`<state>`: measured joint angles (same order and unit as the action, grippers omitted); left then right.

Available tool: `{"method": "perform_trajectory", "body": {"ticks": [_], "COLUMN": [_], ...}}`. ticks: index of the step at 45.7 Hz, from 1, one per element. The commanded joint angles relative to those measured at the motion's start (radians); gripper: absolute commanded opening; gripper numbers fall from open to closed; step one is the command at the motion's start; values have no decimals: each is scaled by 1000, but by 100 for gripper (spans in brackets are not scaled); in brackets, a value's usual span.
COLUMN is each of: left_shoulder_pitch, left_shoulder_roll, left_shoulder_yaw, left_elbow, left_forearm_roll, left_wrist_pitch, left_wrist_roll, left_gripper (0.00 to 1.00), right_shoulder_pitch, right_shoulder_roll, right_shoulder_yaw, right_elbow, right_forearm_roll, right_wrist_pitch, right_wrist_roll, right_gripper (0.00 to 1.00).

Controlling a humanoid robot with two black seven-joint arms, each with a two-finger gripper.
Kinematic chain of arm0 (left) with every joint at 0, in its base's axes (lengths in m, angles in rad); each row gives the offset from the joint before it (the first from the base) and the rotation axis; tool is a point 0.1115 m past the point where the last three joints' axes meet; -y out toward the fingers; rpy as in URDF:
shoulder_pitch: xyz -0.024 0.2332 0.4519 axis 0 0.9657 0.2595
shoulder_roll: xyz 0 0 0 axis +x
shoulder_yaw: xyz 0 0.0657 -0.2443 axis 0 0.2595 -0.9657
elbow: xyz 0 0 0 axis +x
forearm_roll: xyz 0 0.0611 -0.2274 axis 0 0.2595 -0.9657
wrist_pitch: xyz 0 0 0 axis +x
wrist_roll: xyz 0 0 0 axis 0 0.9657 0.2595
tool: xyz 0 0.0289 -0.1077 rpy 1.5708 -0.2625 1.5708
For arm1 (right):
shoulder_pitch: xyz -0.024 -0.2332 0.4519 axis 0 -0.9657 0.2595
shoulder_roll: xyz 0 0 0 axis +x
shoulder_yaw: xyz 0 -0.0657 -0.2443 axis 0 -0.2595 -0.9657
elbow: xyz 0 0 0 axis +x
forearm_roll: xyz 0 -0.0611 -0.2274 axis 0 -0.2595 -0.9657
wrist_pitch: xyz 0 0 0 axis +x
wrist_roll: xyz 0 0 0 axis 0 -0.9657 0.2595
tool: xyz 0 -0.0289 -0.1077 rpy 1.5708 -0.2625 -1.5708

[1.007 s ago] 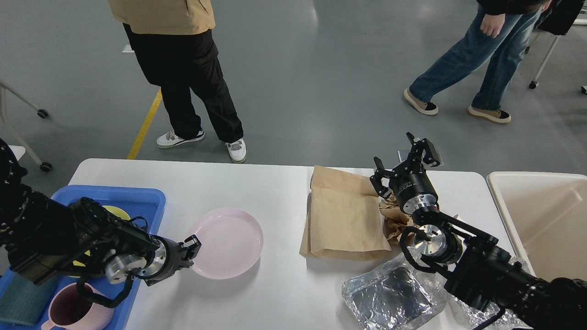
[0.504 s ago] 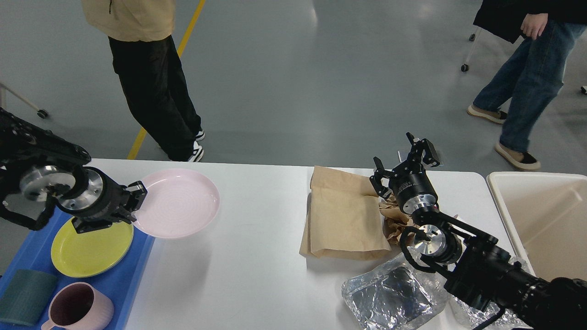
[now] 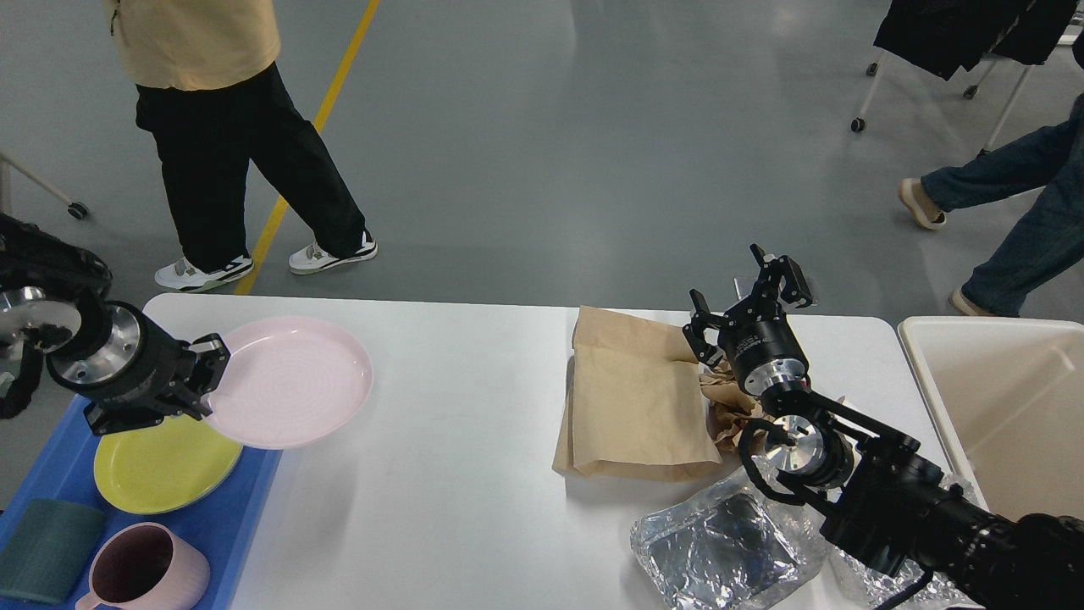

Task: Tidy desktop
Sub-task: 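Lift the pink plate with the left gripper and carry it over the tray, then lower the pink plate onto the yellow plate and open the left gripper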

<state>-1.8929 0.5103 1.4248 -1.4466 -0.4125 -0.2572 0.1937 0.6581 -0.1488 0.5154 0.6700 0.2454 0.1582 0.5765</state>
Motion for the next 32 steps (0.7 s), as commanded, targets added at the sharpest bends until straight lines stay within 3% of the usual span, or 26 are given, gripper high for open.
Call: {"method": "perform_trajectory", "body": {"ticks": [1, 12, 21, 32], "left_shoulder_pitch": [159, 340, 432, 462], "left_shoulder_roll": [69, 177, 171, 166], "left_shoulder_yaw": [-20, -128, -188, -208], "left_elbow": [112, 282, 296, 318], "left_forearm_roll": [0, 0, 0, 0], "left_wrist_pitch": [53, 91, 188, 205], "left_wrist_roll": [-3, -2, -2, 0], "left_gripper": [0, 0, 1, 5], "right_shoulder_pitch": [0, 0, 0, 0], "right_shoulder_roll": [0, 0, 0, 0], "right_shoulder_yaw": [0, 0, 0, 0], "right_elbow": [0, 0, 0, 0], "right_forearm_roll": [0, 0, 0, 0], "right_wrist_pitch": [1, 0, 0, 0], "right_wrist_roll": [0, 0, 0, 0], "right_gripper": [100, 100, 100, 100]}}
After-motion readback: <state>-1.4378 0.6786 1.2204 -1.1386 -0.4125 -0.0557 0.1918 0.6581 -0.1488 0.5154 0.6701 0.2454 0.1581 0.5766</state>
